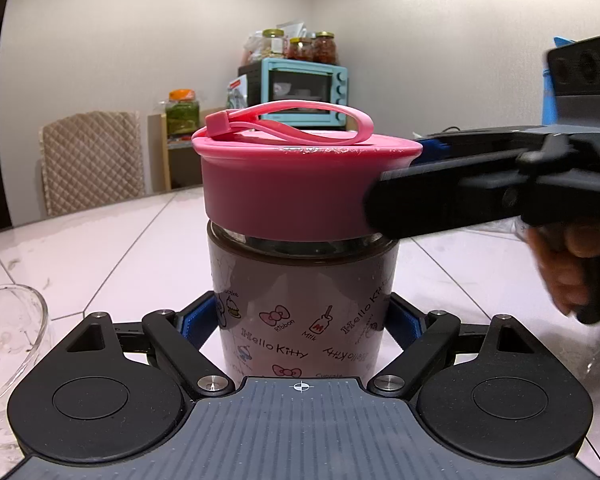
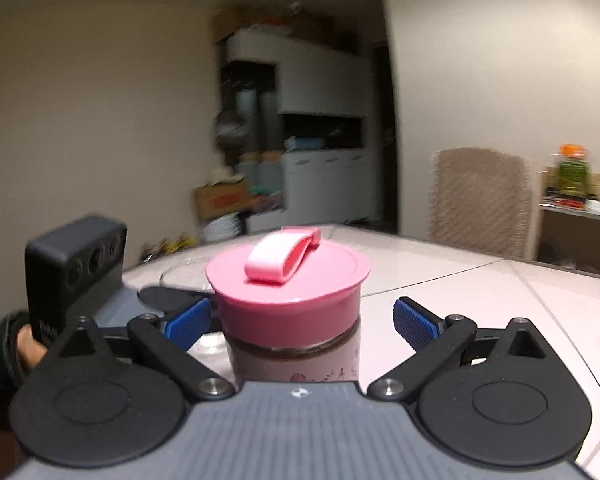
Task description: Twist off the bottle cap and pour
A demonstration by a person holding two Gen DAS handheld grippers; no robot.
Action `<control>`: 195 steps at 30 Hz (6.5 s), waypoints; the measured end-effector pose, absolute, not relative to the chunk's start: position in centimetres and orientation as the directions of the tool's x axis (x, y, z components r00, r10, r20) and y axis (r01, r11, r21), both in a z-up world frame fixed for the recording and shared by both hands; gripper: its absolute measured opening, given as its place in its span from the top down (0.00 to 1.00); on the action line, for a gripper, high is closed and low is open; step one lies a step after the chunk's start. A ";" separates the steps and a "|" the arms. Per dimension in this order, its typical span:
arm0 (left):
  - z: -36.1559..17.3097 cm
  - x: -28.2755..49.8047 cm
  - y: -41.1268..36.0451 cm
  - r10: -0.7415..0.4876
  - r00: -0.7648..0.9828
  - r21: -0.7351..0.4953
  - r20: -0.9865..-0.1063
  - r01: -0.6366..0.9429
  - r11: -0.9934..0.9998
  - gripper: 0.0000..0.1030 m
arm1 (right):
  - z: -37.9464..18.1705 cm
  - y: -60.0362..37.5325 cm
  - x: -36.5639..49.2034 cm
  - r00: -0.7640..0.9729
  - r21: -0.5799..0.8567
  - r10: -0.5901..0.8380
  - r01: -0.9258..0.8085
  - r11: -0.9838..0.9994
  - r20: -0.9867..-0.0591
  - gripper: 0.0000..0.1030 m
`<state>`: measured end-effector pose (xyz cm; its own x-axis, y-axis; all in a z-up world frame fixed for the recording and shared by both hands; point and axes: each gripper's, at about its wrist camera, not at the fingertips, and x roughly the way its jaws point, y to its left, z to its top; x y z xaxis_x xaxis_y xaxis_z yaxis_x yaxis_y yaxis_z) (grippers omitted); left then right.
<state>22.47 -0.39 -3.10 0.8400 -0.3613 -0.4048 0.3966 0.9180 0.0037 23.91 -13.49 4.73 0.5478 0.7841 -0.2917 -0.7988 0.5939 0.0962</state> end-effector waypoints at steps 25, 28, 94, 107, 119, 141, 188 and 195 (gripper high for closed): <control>-3.0 22.3 -0.3 -0.362 0.840 0.004 -0.405 0.397 0.918 0.12 | 3.3 -7.7 21.9 0.743 0.008 0.611 -0.633 0.774 -0.273 0.07; -3.0 22.3 -0.2 -0.362 0.840 0.004 -0.405 0.397 0.918 0.12 | 3.0 -7.5 21.8 0.746 0.008 0.606 -0.628 0.778 -0.275 0.08; -2.2 22.9 1.1 -0.424 0.803 0.027 -0.419 0.478 0.878 0.13 | 3.6 -12.9 28.8 0.254 0.081 0.944 -0.958 0.276 -0.211 0.17; -2.2 22.6 1.3 -0.424 0.802 0.048 -0.421 0.487 0.872 0.13 | 3.9 -13.4 28.2 0.273 0.084 0.948 -0.954 0.289 -0.162 0.17; -2.4 22.5 1.0 -0.390 0.821 0.028 -0.417 0.440 0.897 0.13 | 4.3 -13.7 27.4 0.363 0.084 0.920 -0.922 0.378 -0.149 0.17; -2.2 21.4 -1.4 -0.257 0.876 0.020 -0.408 0.290 0.957 0.13 | 3.7 -13.6 25.9 0.574 0.130 0.801 -0.793 0.596 -0.171 0.17; -2.1 20.7 -1.1 -0.220 0.883 0.033 -0.414 0.256 0.966 0.10 | 1.6 -16.6 22.3 0.745 0.186 0.628 -0.600 0.778 -0.225 0.17; -2.1 20.9 -0.9 -0.229 0.876 0.048 -0.424 0.274 0.961 0.06 | 1.1 -16.7 22.1 0.748 0.188 0.618 -0.589 0.786 -0.240 0.17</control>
